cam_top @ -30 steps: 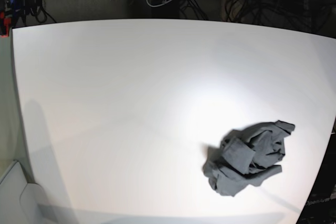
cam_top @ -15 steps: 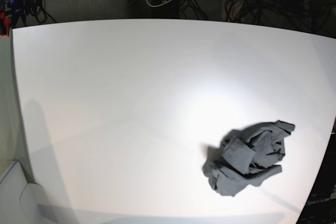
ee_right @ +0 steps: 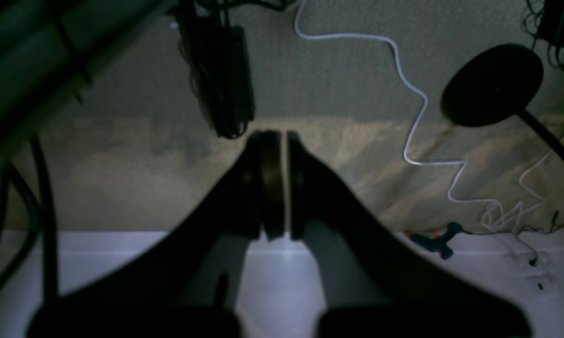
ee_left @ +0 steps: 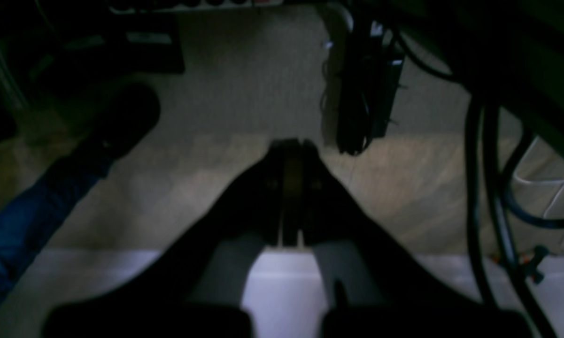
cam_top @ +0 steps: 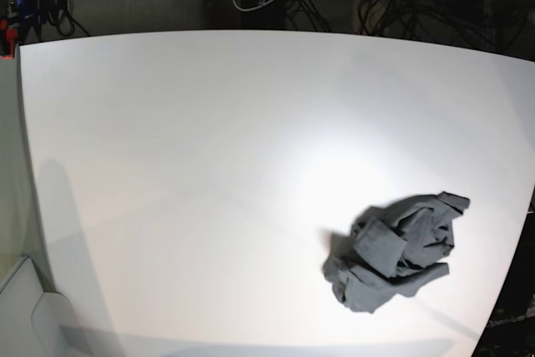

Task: Layout the t-shirt on the table in an organized manner, then fold the t-shirt properly

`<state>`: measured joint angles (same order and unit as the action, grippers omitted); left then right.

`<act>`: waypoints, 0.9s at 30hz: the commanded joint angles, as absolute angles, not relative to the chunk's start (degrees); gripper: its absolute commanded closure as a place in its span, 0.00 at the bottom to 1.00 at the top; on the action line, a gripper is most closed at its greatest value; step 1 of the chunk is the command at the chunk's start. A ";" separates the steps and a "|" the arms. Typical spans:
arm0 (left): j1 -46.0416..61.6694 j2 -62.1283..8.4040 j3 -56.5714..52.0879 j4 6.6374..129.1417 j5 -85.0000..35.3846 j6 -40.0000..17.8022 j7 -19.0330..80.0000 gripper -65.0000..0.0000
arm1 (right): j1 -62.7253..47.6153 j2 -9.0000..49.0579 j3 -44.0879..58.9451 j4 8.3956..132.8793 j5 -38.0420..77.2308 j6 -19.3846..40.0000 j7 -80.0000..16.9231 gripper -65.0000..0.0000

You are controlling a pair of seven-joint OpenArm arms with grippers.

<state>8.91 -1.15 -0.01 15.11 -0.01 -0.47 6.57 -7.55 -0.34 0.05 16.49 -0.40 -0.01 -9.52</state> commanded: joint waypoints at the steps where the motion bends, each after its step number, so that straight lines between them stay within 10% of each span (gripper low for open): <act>1: 10.51 -1.27 -0.04 17.01 0.13 -0.57 6.37 1.00 | -9.27 -0.40 0.04 18.95 -0.31 0.40 -9.27 1.00; 27: 42.42 -6.73 -1.98 70.99 -0.04 -0.13 6.55 1.00 | -43.47 1.19 -3.30 78.81 -0.31 0.40 -9.80 1.00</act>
